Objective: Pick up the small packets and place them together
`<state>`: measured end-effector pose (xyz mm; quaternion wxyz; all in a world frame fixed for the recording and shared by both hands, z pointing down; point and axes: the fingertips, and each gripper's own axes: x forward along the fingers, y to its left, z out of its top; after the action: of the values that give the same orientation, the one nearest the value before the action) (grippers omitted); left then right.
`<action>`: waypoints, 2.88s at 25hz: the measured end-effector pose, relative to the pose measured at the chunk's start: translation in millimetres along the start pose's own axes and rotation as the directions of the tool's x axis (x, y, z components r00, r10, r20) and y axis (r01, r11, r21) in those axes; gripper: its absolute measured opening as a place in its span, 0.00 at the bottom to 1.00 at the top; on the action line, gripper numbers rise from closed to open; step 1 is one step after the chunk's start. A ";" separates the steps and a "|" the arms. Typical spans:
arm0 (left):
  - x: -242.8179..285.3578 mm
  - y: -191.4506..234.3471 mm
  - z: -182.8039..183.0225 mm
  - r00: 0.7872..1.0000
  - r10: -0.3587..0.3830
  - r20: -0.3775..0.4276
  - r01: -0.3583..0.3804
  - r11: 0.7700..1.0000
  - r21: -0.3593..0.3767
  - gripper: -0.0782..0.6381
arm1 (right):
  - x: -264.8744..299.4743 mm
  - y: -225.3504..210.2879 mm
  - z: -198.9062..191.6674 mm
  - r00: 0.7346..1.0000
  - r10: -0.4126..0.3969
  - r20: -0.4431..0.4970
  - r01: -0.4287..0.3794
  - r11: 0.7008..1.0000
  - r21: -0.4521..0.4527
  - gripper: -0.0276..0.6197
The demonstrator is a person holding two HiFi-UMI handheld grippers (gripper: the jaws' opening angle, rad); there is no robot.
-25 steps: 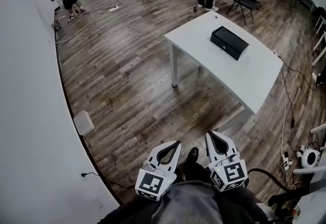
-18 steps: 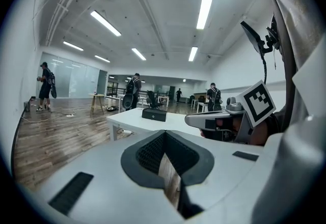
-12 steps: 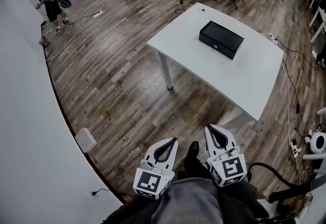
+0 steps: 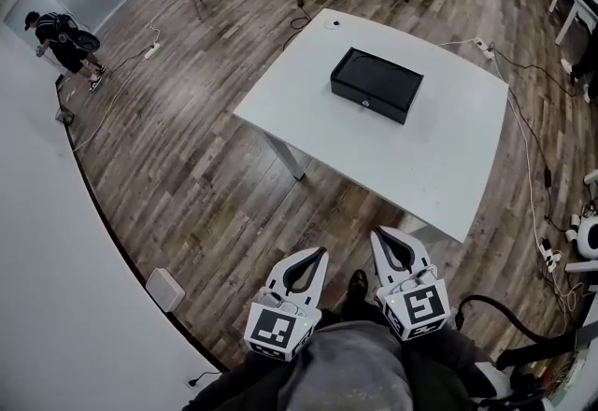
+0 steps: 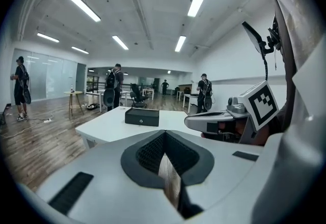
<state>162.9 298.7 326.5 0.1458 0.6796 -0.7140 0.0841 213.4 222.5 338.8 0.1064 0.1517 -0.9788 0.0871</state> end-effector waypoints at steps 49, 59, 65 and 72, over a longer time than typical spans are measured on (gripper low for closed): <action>228.4 185.8 74.5 0.867 -0.493 -0.071 0.498 0.860 0.111 0.11 | 203.3 -144.6 66.7 0.831 -0.557 0.004 0.556 0.829 0.059 0.05; 282.2 182.2 80.1 0.853 -0.496 -0.159 0.515 0.851 0.107 0.11 | 227.6 -189.1 50.2 0.845 -0.532 -0.048 0.533 0.835 0.134 0.05; 314.1 178.7 86.0 0.851 -0.488 -0.191 0.516 0.846 0.136 0.11 | 242.8 -215.3 50.6 0.862 -0.504 -0.046 0.505 0.847 0.168 0.05; 332.5 178.7 96.4 0.843 -0.501 -0.194 0.529 0.838 0.135 0.11 | 255.0 -234.7 52.1 0.857 -0.513 -0.049 0.513 0.840 0.177 0.05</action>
<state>-35.2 -35.4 356.8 0.1535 0.8489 -0.4804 0.1581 40.5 -79.3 381.0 0.1114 0.4173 -0.8901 0.1455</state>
